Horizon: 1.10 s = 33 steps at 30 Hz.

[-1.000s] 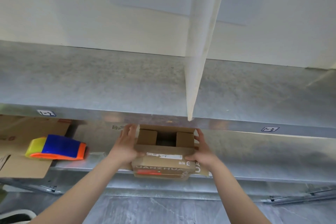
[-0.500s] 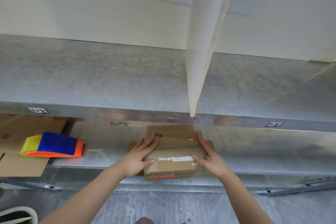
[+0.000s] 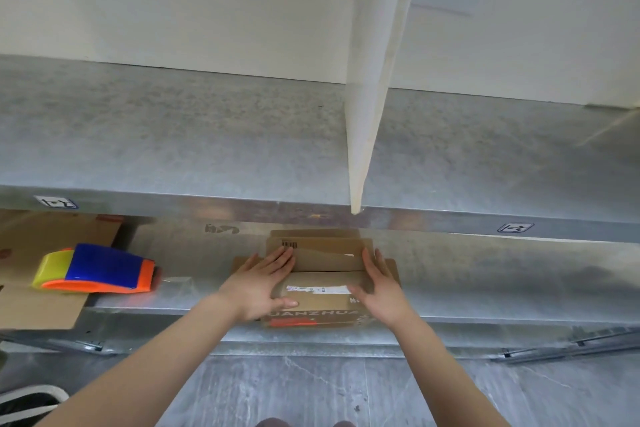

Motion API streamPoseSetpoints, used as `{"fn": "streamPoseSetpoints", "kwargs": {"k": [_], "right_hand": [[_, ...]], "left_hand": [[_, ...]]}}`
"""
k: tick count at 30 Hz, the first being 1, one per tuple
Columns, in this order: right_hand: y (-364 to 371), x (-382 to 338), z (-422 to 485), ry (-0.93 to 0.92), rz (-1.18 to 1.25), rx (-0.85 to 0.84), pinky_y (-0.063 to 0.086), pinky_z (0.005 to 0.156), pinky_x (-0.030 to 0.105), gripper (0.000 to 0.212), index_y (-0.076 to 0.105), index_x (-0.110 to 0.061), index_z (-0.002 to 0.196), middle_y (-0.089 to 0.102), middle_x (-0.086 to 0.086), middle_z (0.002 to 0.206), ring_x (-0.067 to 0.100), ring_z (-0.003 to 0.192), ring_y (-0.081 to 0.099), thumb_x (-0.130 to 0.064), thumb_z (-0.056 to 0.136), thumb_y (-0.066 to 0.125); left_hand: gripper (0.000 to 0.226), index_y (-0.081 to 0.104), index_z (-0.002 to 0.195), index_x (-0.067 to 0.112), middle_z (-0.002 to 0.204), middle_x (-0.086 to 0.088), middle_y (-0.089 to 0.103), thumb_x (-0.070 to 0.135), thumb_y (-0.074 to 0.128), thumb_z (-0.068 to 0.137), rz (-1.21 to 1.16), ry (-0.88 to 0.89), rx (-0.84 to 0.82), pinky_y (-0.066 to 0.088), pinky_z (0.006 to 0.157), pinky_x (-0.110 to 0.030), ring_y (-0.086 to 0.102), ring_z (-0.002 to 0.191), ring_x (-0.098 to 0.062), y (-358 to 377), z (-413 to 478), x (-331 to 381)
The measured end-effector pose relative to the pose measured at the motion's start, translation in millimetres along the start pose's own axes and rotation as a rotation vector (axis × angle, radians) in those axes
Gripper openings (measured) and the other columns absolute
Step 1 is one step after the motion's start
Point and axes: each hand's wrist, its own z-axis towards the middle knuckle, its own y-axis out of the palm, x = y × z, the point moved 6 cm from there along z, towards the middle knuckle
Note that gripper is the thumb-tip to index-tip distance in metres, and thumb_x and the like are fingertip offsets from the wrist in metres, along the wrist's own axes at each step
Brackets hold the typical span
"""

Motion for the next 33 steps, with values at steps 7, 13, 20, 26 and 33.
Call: {"fn": "streamPoseSetpoints", "kwargs": {"k": [7,13,20,26,33], "right_hand": [[16,2,-2,-0.169,-0.054,-0.038,0.022,0.119,0.033,0.060,0.006,-0.044,0.152,-0.022,-0.032,0.150,0.012,0.150,-0.001,-0.046,0.101,0.037],[7,3,-10,-0.235,-0.003,-0.032,0.015,0.119,0.028,0.074,0.012,-0.050,0.149,-0.014,-0.032,0.154,0.005,0.148,-0.001,-0.066,0.086,0.047],[6,6,-15,-0.255,0.091,-0.007,0.021,0.103,0.008,0.071,0.021,-0.054,0.143,-0.004,-0.039,0.152,-0.017,0.137,0.011,-0.053,0.086,0.064],[6,5,-2,-0.210,0.143,-0.024,0.021,0.107,0.014,0.074,0.027,-0.046,0.147,-0.004,-0.040,0.149,-0.011,0.137,0.016,-0.051,0.085,0.067],[4,-4,-6,-0.221,-0.031,-0.031,0.014,0.120,0.029,0.077,0.013,-0.039,0.153,-0.014,-0.023,0.155,0.009,0.149,0.000,-0.053,0.091,0.057]], "left_hand": [[0.078,-0.003,0.151,0.025,0.159,0.009,-0.012,0.072,0.013,0.091,-0.025,-0.017,0.297,-0.008,0.117,-0.025,-0.029,0.139,0.001,12,-10,-2],[0.095,0.002,0.153,0.036,0.154,0.027,-0.013,0.077,0.041,0.077,-0.357,-0.045,0.192,0.005,0.120,-0.026,-0.011,0.142,0.005,3,-10,-8],[0.113,0.014,0.152,0.036,0.152,0.028,0.002,0.085,0.056,0.059,-0.573,-0.102,0.341,0.010,0.115,-0.017,0.002,0.141,0.009,14,-21,-12],[0.106,0.003,0.153,0.028,0.158,0.017,-0.011,0.048,0.074,0.077,-0.387,-0.019,0.230,-0.002,0.118,-0.018,-0.016,0.143,0.004,17,-12,-20],[0.109,-0.006,0.153,0.025,0.155,0.014,-0.018,0.059,0.066,0.079,-0.178,-0.051,0.234,-0.012,0.115,-0.022,-0.017,0.142,-0.001,7,-19,-13]]}}
